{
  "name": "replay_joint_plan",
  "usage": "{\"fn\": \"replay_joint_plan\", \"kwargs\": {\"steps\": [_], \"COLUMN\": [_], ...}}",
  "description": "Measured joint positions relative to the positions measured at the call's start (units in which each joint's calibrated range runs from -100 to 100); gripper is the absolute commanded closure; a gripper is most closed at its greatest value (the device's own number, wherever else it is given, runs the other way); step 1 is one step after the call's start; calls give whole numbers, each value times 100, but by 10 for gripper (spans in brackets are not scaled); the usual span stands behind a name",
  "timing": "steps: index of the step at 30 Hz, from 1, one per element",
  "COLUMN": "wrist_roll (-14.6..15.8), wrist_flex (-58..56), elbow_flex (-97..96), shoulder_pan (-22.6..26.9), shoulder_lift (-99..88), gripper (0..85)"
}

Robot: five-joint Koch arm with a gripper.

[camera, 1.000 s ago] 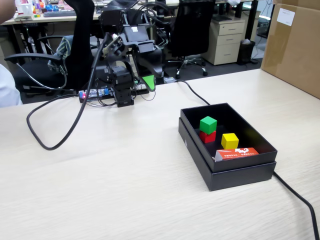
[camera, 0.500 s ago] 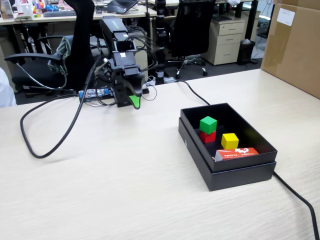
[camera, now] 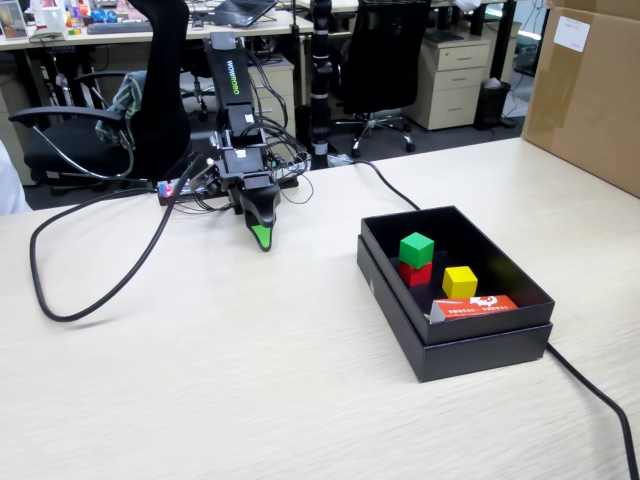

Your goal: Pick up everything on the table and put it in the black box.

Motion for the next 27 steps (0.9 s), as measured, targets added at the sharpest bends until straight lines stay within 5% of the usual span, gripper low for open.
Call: {"fn": "replay_joint_plan", "kwargs": {"steps": [27], "wrist_roll": [-171], "wrist_flex": [557], "elbow_flex": [-584], "shoulder_pan": [39], "shoulder_lift": [-91], "gripper": [355]}}
